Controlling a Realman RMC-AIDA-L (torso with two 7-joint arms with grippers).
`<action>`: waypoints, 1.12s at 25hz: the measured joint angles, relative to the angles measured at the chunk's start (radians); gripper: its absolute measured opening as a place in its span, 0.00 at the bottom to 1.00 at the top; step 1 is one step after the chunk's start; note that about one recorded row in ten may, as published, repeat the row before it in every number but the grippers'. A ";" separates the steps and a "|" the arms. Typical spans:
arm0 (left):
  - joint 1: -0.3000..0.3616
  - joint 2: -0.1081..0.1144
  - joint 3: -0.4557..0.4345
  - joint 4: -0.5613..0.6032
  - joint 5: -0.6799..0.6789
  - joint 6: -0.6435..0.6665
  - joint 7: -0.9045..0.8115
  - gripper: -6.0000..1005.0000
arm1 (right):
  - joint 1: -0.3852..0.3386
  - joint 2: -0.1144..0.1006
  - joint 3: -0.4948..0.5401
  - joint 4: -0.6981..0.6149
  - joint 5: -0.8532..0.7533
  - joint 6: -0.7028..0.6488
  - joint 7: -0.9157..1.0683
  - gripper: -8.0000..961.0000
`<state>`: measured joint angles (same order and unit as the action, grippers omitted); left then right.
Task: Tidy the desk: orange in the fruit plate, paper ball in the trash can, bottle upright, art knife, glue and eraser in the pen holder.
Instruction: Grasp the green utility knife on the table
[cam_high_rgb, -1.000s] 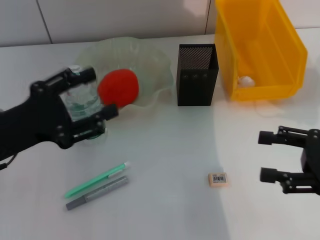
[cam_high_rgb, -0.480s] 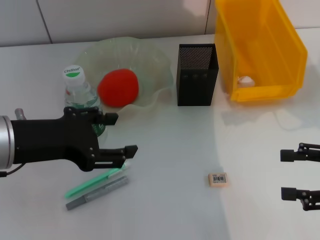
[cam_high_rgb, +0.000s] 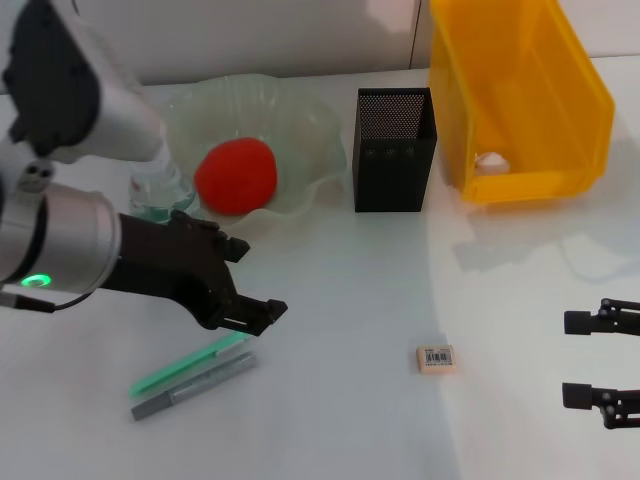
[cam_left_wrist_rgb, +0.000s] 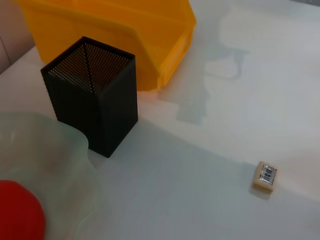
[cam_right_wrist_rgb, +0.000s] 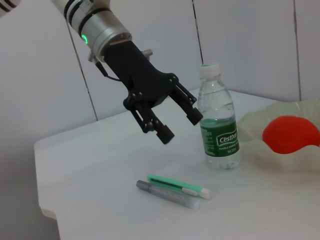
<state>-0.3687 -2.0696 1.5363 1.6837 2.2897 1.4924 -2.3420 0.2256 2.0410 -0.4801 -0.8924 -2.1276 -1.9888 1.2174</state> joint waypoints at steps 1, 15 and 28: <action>0.000 0.000 0.000 0.000 0.000 0.000 0.000 0.79 | 0.000 0.000 0.000 0.000 0.000 0.000 0.000 0.83; -0.197 -0.007 0.105 -0.177 0.178 0.029 -0.145 0.78 | 0.009 -0.001 -0.006 0.038 -0.013 0.026 -0.001 0.83; -0.265 -0.010 0.168 -0.293 0.234 0.009 -0.151 0.68 | 0.013 -0.001 -0.007 0.037 -0.016 0.033 -0.001 0.83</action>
<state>-0.6333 -2.0800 1.7046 1.3904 2.5233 1.5011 -2.4932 0.2389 2.0401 -0.4869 -0.8557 -2.1432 -1.9558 1.2164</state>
